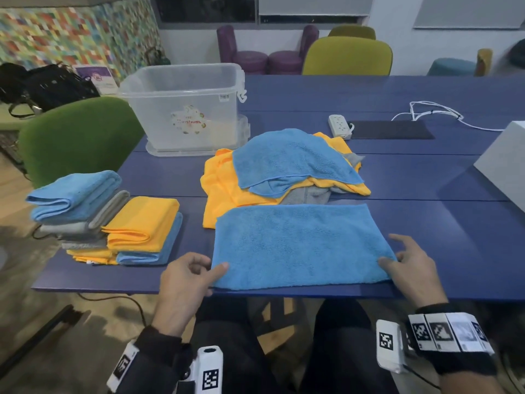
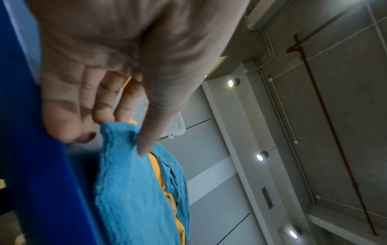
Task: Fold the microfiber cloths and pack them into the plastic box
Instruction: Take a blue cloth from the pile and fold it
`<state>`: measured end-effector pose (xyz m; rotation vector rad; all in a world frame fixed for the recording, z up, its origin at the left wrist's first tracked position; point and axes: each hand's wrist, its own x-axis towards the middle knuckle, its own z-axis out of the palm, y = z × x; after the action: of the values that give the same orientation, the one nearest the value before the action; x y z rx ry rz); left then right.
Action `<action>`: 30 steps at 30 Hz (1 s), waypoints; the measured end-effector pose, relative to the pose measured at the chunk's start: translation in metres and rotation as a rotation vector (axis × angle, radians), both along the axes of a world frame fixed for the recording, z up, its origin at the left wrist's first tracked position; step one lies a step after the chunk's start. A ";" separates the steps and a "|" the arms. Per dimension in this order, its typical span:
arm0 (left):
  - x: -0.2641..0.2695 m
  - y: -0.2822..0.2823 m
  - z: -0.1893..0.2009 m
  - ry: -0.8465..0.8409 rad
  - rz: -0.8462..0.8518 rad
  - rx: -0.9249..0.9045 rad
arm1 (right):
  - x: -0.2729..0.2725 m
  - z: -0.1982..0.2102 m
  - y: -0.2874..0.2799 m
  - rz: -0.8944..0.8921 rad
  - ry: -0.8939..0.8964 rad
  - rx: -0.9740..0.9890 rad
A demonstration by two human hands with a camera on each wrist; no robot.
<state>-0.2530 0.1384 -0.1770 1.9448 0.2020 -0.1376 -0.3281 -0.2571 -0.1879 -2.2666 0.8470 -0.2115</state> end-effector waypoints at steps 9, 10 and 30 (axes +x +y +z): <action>0.005 -0.004 0.003 0.106 -0.135 -0.021 | -0.011 0.009 0.002 0.023 0.070 -0.019; 0.006 -0.007 0.008 0.129 -0.136 -0.097 | -0.011 0.010 0.002 0.026 0.069 -0.021; 0.055 -0.032 0.023 0.034 -0.272 -0.120 | -0.007 0.011 0.002 0.049 0.076 -0.029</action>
<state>-0.1975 0.1065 -0.1543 1.8439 -0.0494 -0.3545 -0.3353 -0.2552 -0.1772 -2.3328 0.8313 -0.1171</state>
